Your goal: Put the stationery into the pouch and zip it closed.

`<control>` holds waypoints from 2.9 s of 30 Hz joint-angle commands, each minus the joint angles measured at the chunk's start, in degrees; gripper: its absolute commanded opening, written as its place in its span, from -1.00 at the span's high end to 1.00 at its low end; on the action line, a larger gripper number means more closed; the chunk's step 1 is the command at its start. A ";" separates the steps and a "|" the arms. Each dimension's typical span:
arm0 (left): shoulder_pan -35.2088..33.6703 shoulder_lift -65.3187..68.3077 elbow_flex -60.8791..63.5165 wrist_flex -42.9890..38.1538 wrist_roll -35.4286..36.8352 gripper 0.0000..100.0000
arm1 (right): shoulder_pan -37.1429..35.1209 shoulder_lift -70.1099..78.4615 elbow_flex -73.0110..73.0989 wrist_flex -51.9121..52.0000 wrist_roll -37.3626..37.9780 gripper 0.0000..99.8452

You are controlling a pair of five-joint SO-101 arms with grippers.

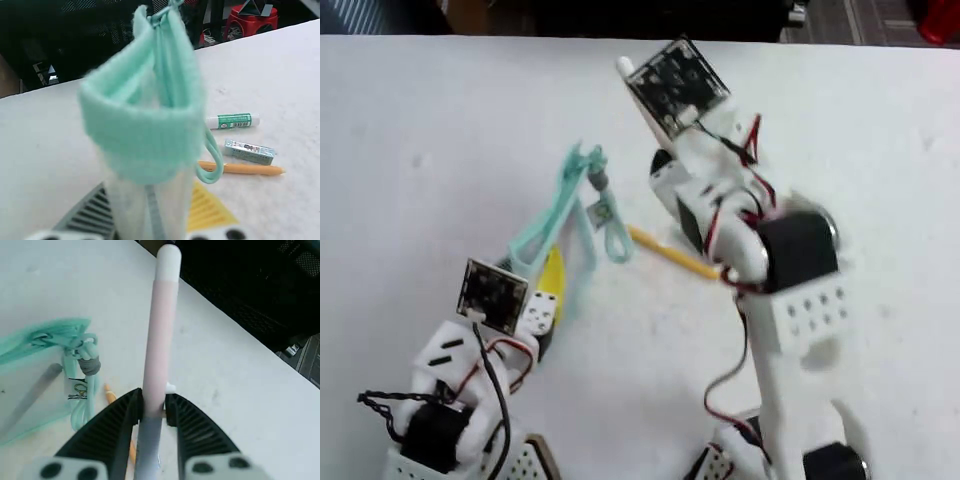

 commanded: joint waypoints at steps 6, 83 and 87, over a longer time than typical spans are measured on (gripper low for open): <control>0.22 -0.48 -0.26 -0.62 -0.79 0.95 | -4.70 -11.12 -0.79 3.47 -1.14 0.97; 0.40 -0.48 1.32 -2.37 -0.53 0.62 | -25.27 -28.88 40.09 -42.77 -14.07 0.97; 0.40 -0.48 1.58 -2.99 -0.53 0.62 | -25.36 -29.76 40.09 -37.76 -9.41 0.96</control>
